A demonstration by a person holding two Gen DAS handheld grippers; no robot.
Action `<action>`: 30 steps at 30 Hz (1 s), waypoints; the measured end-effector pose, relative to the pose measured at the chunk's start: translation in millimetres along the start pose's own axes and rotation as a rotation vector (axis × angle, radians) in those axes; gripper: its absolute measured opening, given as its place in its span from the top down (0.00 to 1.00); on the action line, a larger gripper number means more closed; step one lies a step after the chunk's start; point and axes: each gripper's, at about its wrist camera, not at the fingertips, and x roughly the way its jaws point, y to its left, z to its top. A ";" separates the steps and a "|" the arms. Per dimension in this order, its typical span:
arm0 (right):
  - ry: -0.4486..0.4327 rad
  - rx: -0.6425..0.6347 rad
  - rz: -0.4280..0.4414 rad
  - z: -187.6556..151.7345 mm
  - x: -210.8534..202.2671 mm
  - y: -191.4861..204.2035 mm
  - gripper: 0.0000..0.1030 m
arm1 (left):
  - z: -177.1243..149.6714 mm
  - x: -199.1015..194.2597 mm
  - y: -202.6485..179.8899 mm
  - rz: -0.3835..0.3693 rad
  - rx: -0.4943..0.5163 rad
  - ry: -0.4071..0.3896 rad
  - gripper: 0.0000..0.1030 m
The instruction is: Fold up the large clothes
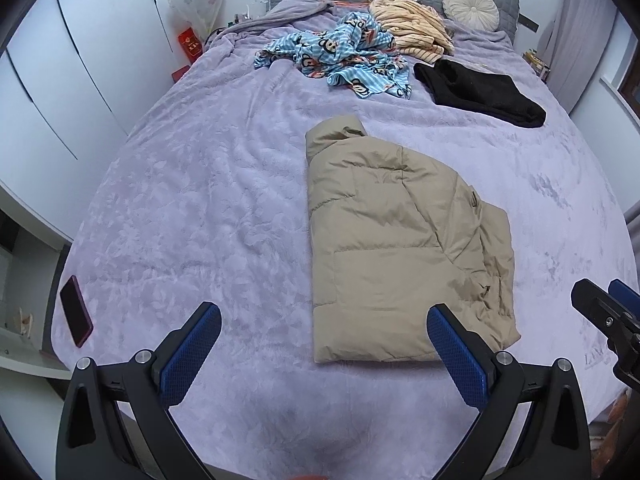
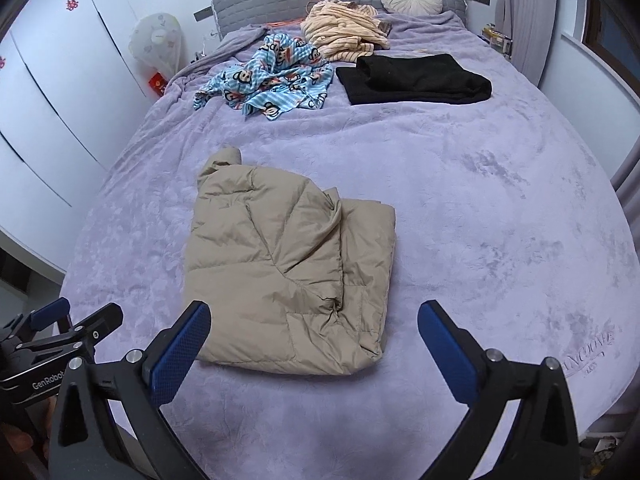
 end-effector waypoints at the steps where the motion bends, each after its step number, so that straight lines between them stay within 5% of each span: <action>1: 0.000 0.003 0.001 0.8 -0.4 0.1 0.00 | 0.2 -1.0 -0.5 0.004 0.002 -0.005 0.00; 30: 0.004 0.002 -0.006 3.7 -2.0 1.3 0.00 | -4.2 -7.9 -1.9 0.021 -0.004 -0.020 0.00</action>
